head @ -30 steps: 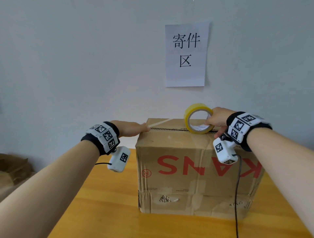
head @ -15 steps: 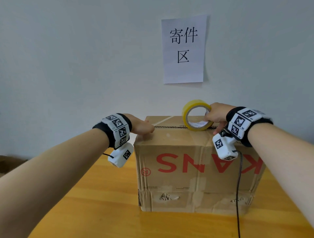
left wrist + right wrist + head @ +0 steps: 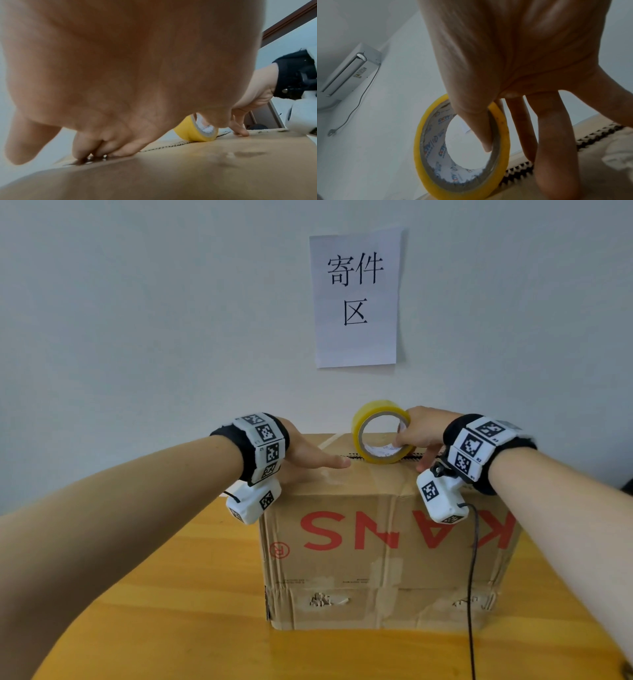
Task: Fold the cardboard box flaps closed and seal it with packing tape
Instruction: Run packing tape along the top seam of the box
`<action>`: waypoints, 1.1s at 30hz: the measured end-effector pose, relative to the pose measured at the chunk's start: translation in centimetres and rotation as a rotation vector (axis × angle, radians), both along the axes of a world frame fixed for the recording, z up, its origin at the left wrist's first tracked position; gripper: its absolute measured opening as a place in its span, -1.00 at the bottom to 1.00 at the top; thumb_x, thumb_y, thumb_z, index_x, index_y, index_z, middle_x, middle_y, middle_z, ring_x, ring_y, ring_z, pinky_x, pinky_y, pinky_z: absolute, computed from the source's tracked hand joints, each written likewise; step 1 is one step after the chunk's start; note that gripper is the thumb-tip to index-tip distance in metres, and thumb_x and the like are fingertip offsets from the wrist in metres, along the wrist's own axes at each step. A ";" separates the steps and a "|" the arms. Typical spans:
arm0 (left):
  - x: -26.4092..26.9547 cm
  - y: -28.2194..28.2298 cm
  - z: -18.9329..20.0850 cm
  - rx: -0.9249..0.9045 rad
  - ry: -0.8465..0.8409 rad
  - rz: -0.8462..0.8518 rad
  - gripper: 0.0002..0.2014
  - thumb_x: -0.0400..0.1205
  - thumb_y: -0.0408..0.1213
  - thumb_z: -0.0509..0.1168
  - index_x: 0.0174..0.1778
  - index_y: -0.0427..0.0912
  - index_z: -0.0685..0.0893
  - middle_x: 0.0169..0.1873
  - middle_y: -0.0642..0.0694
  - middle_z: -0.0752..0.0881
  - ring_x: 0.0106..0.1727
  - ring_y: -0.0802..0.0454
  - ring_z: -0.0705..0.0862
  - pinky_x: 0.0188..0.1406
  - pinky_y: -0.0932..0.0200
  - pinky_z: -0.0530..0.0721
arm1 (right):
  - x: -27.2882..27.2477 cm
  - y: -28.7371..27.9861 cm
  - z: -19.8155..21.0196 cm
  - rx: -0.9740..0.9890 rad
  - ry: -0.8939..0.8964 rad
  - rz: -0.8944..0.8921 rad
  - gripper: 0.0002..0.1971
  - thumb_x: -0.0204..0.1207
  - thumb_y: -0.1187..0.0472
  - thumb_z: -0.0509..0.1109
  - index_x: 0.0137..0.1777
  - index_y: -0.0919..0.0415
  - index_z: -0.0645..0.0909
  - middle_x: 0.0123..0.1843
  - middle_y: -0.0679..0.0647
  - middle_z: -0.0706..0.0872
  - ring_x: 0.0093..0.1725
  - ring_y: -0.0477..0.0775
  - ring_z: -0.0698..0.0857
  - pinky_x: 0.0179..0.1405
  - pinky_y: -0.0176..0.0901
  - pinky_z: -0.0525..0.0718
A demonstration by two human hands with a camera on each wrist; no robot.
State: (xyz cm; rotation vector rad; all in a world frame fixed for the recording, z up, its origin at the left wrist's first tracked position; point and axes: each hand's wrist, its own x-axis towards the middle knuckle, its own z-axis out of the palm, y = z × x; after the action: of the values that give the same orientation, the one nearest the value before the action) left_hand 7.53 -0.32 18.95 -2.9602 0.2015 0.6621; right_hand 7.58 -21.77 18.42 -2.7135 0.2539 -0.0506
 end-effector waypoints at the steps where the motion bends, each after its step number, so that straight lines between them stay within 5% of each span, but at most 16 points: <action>1: -0.1 -0.4 0.1 -0.005 0.008 0.001 0.07 0.48 0.61 -0.11 0.77 -0.09 0.03 0.72 -0.25 0.11 0.71 -0.22 0.15 0.61 -0.15 0.20 | 0.0 0.0 0.0 -0.001 0.001 0.003 -0.74 0.61 0.18 0.44 0.16 0.36 0.61 -0.13 0.16 0.61 -0.24 0.19 0.71 0.22 0.16 0.72; 9: -0.9 -3.1 1.0 0.042 -0.008 -0.011 0.08 0.52 0.57 -0.12 0.76 -0.21 0.02 0.70 -0.29 0.19 0.69 -0.19 0.22 0.62 -0.08 0.18 | -0.3 -0.2 0.2 -0.043 0.000 0.054 -0.73 0.60 0.08 0.46 0.07 0.31 0.60 -0.07 0.19 0.69 -0.34 0.13 0.69 0.10 0.11 0.73; 14: -0.7 -4.4 1.1 0.124 -0.020 -0.048 0.09 0.51 0.56 -0.07 0.74 -0.27 0.07 0.68 -0.28 0.25 0.67 -0.18 0.28 0.61 -0.08 0.21 | -0.4 -0.4 0.1 -0.047 -0.010 0.066 -0.67 0.61 0.08 0.45 0.18 0.32 0.56 0.06 0.26 0.74 -0.36 0.12 0.69 0.08 0.13 0.76; 18: 0.1 -3.4 1.1 0.073 0.073 -0.040 0.19 0.39 0.64 -0.04 0.76 -0.20 0.01 0.72 -0.25 0.11 0.72 -0.18 0.14 0.65 -0.12 0.13 | -0.3 -0.7 0.2 -0.043 0.000 0.066 -0.71 0.61 0.08 0.45 0.12 0.30 0.57 0.04 0.25 0.76 -0.35 0.14 0.72 0.13 0.18 0.78; 20: 0.8 -1.7 1.3 -0.015 0.161 -0.048 0.24 0.25 0.71 -0.01 0.75 -0.06 0.14 0.75 -0.14 0.06 0.75 -0.11 0.02 0.69 -0.18 0.03 | -0.4 -0.7 0.3 -0.035 0.009 0.067 -0.72 0.61 0.09 0.45 0.11 0.31 0.58 0.02 0.25 0.76 -0.33 0.17 0.74 0.14 0.21 0.79; 22: 1.4 0.4 1.6 -0.138 0.193 -0.081 0.11 0.34 0.67 -0.02 0.70 -0.02 0.31 0.74 -0.03 0.11 0.75 -0.05 0.00 0.71 -0.20 -0.01 | -0.4 -0.6 0.4 -0.029 0.015 0.068 -0.70 0.62 0.09 0.45 0.15 0.32 0.58 0.04 0.26 0.76 -0.32 0.17 0.74 0.15 0.24 0.78; 28: 1.7 3.2 2.1 -0.249 0.106 -0.173 -0.41 0.75 0.22 0.04 0.63 -0.01 0.44 0.64 0.12 0.35 0.67 0.09 0.26 0.54 0.22 0.24 | -0.4 -0.6 0.3 -0.029 0.009 0.069 -0.71 0.61 0.09 0.46 0.14 0.26 0.51 0.06 0.24 0.72 -0.29 0.16 0.73 0.16 0.24 0.77; 33: 1.3 2.1 1.3 -0.194 0.149 -0.195 -0.33 0.69 0.37 -0.06 0.55 0.06 0.54 0.56 0.11 0.48 0.64 0.05 0.31 0.66 0.01 0.07 | -0.2 -0.8 0.0 -0.018 0.000 0.064 -0.70 0.62 0.10 0.44 0.20 0.27 0.51 -0.01 0.19 0.66 -0.29 0.15 0.72 0.18 0.21 0.76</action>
State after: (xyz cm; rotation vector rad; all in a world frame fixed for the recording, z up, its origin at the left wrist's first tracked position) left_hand 8.80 1.77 20.25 -3.0159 0.5905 0.8817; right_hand 7.34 -22.52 18.41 -2.7378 0.1668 -0.0352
